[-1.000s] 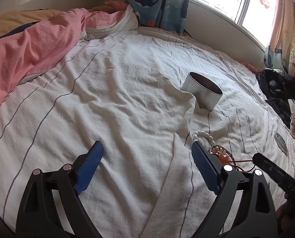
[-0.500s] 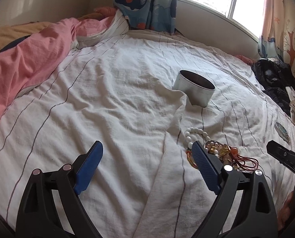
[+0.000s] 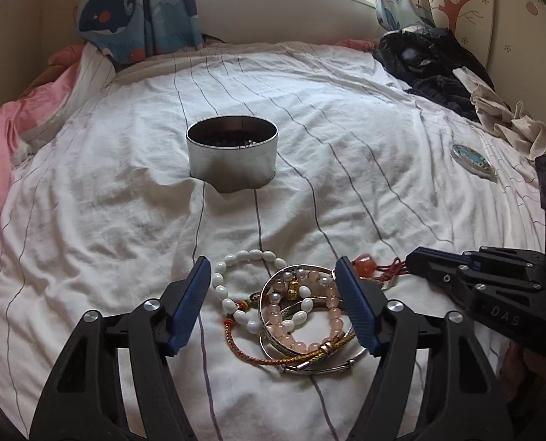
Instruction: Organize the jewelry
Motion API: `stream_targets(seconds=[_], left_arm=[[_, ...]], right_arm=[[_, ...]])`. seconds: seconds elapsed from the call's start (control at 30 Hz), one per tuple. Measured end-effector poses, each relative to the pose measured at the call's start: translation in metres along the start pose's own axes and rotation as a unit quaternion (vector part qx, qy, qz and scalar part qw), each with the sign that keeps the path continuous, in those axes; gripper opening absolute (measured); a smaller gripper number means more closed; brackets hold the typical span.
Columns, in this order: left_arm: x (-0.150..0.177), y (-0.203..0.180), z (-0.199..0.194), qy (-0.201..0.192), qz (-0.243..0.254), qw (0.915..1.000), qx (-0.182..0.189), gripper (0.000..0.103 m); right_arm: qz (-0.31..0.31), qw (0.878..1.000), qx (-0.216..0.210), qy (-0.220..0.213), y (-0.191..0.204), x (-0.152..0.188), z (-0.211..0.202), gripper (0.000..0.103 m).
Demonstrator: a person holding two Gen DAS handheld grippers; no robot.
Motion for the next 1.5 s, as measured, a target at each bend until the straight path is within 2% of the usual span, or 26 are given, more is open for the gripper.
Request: stream_targets(seconds=[0.07, 0.2, 0.23, 0.27, 0.3, 0.33, 0.43, 0.57, 0.6, 0.67, 0.73, 0.77, 0.87, 0.97, 1.03, 1.07, 1.1, 1.17, 1.23, 1.3, 1.33, 1.37, 1.4, 1.5], left_arm=[[0.005, 0.004, 0.008, 0.015, -0.015, 0.9997, 0.011, 0.055], [0.009, 0.014, 0.010, 0.017, -0.046, 0.9984, 0.028, 0.046], [0.011, 0.015, 0.010, 0.021, -0.050, 0.9981, 0.029, 0.038], [0.014, 0.015, 0.012, 0.031, -0.048, 0.9979, 0.031, 0.023], [0.018, 0.013, 0.015, 0.044, -0.039, 0.9977, 0.034, 0.015], [0.018, 0.009, 0.015, 0.047, -0.024, 0.9981, 0.030, 0.012], [0.017, -0.002, 0.011, 0.052, 0.041, 0.9978, -0.007, 0.012], [0.017, -0.002, 0.007, 0.049, 0.057, 0.9970, -0.021, 0.014], [0.017, -0.003, 0.006, 0.046, 0.060, 0.9969, -0.020, 0.016], [0.016, -0.006, 0.004, 0.046, 0.069, 0.9964, -0.016, 0.029], [0.019, -0.008, 0.007, 0.057, 0.080, 0.9949, -0.021, 0.029], [0.019, -0.008, 0.007, 0.059, 0.079, 0.9949, -0.021, 0.020], [0.014, 0.003, -0.001, 0.044, 0.045, 0.9980, -0.014, 0.003], [0.008, 0.026, -0.014, 0.008, -0.044, 0.9988, 0.019, 0.003], [0.006, 0.048, -0.022, -0.018, -0.107, 0.9937, 0.026, 0.003], [0.007, 0.059, -0.024, -0.023, -0.128, 0.9913, 0.017, 0.003], [0.011, 0.071, -0.024, -0.020, -0.142, 0.9896, -0.009, 0.003], [0.024, 0.090, -0.017, 0.003, -0.171, 0.9845, -0.039, 0.004], [0.036, 0.101, -0.009, 0.026, -0.194, 0.9795, -0.049, 0.008], [0.037, 0.101, -0.006, 0.029, -0.189, 0.9799, -0.055, 0.012], [0.036, 0.098, -0.006, 0.028, -0.181, 0.9815, -0.056, 0.019], [0.035, 0.096, -0.005, 0.028, -0.173, 0.9828, -0.057, 0.032], [0.034, 0.093, -0.004, 0.028, -0.168, 0.9836, -0.060, 0.036], [0.034, 0.090, -0.002, 0.032, -0.158, 0.9849, -0.065, 0.040]], right_arm=[[0.001, 1.000, 0.004, 0.002, -0.002, 0.000, 0.004, 0.007], [0.006, 1.000, 0.004, 0.007, -0.003, 0.000, 0.009, 0.007], [0.006, 1.000, 0.005, 0.008, -0.004, 0.001, 0.009, 0.007], [0.006, 1.000, 0.005, 0.008, -0.004, 0.001, 0.010, 0.007], [0.006, 1.000, 0.006, 0.009, -0.004, 0.001, 0.010, 0.007], [0.006, 1.000, 0.006, 0.010, -0.004, 0.001, 0.010, 0.007], [0.006, 1.000, 0.007, 0.012, -0.004, 0.002, 0.012, 0.007], [0.004, 1.000, 0.010, 0.011, -0.004, 0.002, 0.012, 0.007], [0.003, 1.000, 0.010, 0.011, -0.004, 0.002, 0.012, 0.007], [0.002, 1.000, 0.011, 0.011, -0.004, 0.002, 0.013, 0.007], [0.003, 1.000, 0.010, 0.011, -0.004, 0.002, 0.013, 0.007], [0.002, 1.000, 0.010, 0.011, -0.004, 0.002, 0.013, 0.007], [0.003, 1.000, 0.010, 0.011, -0.004, 0.002, 0.013, 0.007], [0.003, 1.000, 0.011, 0.011, -0.004, 0.002, 0.013, 0.007], [0.003, 1.000, 0.010, 0.011, -0.004, 0.002, 0.013, 0.007], [0.003, 1.000, 0.011, 0.011, -0.004, 0.002, 0.013, 0.007], [0.003, 1.000, 0.010, 0.011, -0.004, 0.002, 0.013, 0.007], [0.003, 1.000, 0.009, 0.010, -0.004, 0.002, 0.012, 0.008], [0.000, 1.000, 0.003, -0.002, -0.001, 0.001, 0.009, 0.018], [-0.011, 1.000, 0.005, -0.024, 0.005, -0.002, 0.002, 0.060], [-0.019, 0.999, 0.007, -0.032, 0.008, -0.003, 0.000, 0.067], [-0.025, 0.999, 0.008, -0.033, 0.010, -0.003, 0.000, 0.070], [-0.030, 0.999, 0.010, -0.028, 0.012, -0.002, 0.002, 0.070], [-0.030, 0.999, 0.015, -0.015, 0.012, -0.001, 0.009, 0.070]])
Point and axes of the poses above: each gripper's, at about its wrist camera, not at the fingertips, and z roughly the way its jaws point, y to its left, x to its underside, the point moved 8 cm from there along z, roughly the way its jaws point, and after that the axes turned 9 degrees about z, right-handed, at the moved point
